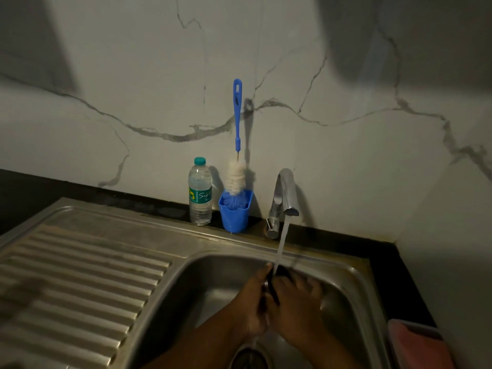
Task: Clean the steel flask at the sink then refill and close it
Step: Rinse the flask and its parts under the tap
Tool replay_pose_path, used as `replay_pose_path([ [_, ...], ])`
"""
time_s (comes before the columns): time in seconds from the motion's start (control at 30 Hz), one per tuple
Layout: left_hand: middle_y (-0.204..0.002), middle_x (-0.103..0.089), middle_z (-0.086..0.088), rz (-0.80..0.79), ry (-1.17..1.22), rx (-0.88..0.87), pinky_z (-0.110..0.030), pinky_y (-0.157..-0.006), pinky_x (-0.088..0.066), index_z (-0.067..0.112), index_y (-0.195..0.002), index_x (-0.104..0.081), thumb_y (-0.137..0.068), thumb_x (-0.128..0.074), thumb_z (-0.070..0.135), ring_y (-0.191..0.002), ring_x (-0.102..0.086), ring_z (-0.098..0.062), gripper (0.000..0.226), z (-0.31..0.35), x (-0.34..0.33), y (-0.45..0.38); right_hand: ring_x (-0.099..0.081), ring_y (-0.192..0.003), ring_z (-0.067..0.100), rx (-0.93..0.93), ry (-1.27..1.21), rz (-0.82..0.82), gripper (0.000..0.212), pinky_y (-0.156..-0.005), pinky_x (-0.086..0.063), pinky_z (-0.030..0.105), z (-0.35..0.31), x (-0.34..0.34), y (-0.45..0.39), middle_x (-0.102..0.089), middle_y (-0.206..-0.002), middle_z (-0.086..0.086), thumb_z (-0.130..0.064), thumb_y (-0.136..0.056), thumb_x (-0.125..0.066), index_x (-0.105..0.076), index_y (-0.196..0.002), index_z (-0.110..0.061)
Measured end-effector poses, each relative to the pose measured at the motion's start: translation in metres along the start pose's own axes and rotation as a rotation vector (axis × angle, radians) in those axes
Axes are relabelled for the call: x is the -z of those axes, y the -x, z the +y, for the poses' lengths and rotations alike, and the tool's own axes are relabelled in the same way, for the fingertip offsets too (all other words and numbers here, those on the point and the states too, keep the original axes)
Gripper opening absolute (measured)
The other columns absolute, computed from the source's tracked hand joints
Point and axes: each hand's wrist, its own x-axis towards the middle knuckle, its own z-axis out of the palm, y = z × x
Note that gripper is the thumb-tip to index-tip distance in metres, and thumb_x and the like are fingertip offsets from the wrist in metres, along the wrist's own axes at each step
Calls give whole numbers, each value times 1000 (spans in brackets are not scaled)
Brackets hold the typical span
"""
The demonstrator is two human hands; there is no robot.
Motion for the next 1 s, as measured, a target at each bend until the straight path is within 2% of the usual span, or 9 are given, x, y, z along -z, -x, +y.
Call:
replay_pose_path([
  [0.13, -105, -68, -27, 47, 53, -86, -44, -92, -53, -4, -113, -69, -91, -58, 31, -94, -66, -35, 43, 3, 8, -9, -59, -104, 18, -152, -706, -214, 27, -79, -48, 14, -3, -14, 6, -64, -110, 3, -6, -96, -47, -60, -114, -22],
  [0.2, -93, -68, -25, 44, 69, -92, -32, -59, -57, -5, -110, -69, -92, -56, 31, -73, -65, -28, 41, 2, 11, -14, -61, -92, 17, -103, -686, -178, 34, -77, -52, 19, 8, -16, -5, -65, -91, -1, -1, -92, -53, -69, -89, -31],
  [0.3, -80, -69, -18, 72, 82, -90, -22, -41, -45, -2, -92, -73, -88, -61, 31, -59, -64, -22, 35, -5, 15, -25, -53, -105, 10, -16, -230, -156, 9, -98, -40, 37, 21, -18, -7, -64, -102, -15, -45, -83, -60, -67, -89, -43],
  [0.4, -72, -71, -15, 71, -20, -104, -23, -45, -50, 2, -82, -77, -89, -62, 29, -56, -68, -22, 32, -8, 15, -30, -40, -112, 11, -56, -36, -18, 38, -97, -33, 31, 26, -17, -7, -46, -116, -18, -64, -71, -59, -58, -102, -41],
  [0.57, -73, -74, -10, 147, -210, -163, -24, -54, -53, -2, -102, -70, -88, -66, 7, -62, -71, -17, 18, -11, 24, -39, -32, -127, 1, -45, -443, -51, 72, -97, -27, 4, 20, -17, -5, -26, -145, -12, -31, -77, -74, -36, -138, -34],
  [0.63, -86, -74, -14, 142, -259, -203, -28, -64, -55, 0, -99, -72, -84, -69, 5, -78, -73, -23, 16, -12, 25, -40, -31, -133, 2, 49, -486, -61, 76, -108, -30, 15, 19, -16, -7, -29, -146, -17, -27, -79, -72, -31, -140, -40],
  [0.73, -101, -72, -21, 75, -305, -241, -32, -68, -56, -4, -111, -68, -76, -76, 3, -88, -71, -31, 36, -8, 26, -34, -51, -114, -2, -46, -786, -113, 68, -86, -44, 7, 26, -13, -13, -51, -129, -16, -17, -76, -77, -43, -133, -35],
  [0.83, -101, -70, -23, 32, -337, -289, -37, -70, -57, -5, -116, -63, -71, -78, -2, -86, -69, -32, 47, -2, 25, -32, -61, -105, 4, -161, -1035, -145, 60, -81, -53, 18, 23, -14, -13, -61, -120, -8, -10, -74, -79, -50, -119, -37],
  [1.0, -106, -67, -24, 8, -307, -364, -36, -81, -54, -12, -119, -58, -81, -70, 7, -93, -66, -30, 44, 2, 33, -33, -19, -138, 2, -65, -665, -35, 88, -115, -27, 31, -8, -28, -5, -11, -148, -19, -25, -84, -68, -11, -149, -37],
])
